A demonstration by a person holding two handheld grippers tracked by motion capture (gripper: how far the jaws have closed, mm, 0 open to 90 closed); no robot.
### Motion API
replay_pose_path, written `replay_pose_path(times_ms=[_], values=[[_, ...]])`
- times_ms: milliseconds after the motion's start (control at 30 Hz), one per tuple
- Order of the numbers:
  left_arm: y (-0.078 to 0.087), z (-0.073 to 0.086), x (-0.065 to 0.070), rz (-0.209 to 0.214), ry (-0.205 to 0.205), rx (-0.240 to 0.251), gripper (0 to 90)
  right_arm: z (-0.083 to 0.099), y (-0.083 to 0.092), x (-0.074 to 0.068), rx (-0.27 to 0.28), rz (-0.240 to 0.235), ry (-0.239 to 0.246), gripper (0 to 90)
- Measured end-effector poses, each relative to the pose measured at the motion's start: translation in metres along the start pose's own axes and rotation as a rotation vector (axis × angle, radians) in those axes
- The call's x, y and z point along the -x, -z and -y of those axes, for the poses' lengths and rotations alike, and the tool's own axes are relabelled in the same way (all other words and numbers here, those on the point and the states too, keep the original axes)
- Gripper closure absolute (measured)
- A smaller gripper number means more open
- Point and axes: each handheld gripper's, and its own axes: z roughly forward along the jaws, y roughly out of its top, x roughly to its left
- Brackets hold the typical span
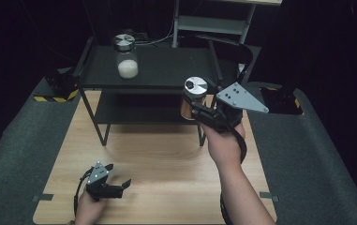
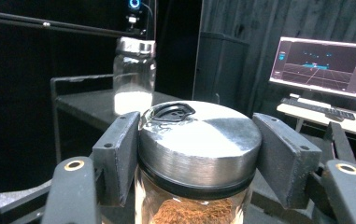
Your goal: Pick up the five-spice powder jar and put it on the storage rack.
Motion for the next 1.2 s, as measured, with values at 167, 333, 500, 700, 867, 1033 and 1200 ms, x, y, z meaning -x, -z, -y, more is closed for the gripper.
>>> replay_pose_path(times_ms=[167,333,500,700,867,1033,1200], values=[[0.000,0.000,-0.001,0.003,0.007,0.001,1.1,-0.008,-0.007,0.003,0.007,0.013,-0.006,35.2],[0.000,0.000,0.001,-0.002,-0.003,0.000,1.1,-0.020,-0.021,0.008,-0.003,0.033,-0.005,35.2],[0.000,-0.001,0.002,-0.004,-0.015,-0.005,1.1,-0.026,-0.032,0.011,-0.007,0.042,-0.010,35.2],[0.000,0.000,0.000,0.003,-0.008,0.000,1.1,-0.032,-0.045,0.014,-0.008,0.057,-0.010,35.2],[-0.001,0.002,0.001,0.007,0.015,0.014,1.1,-0.039,-0.058,0.017,-0.018,0.076,-0.011,35.2],[0.000,-0.001,-0.001,0.011,-0.004,-0.003,1.1,-0.045,-0.072,0.018,-0.039,0.098,0.008,35.2],[0.000,-0.001,-0.002,0.013,-0.003,-0.006,1.1,-0.048,-0.088,0.021,-0.060,0.109,0.001,35.2]])
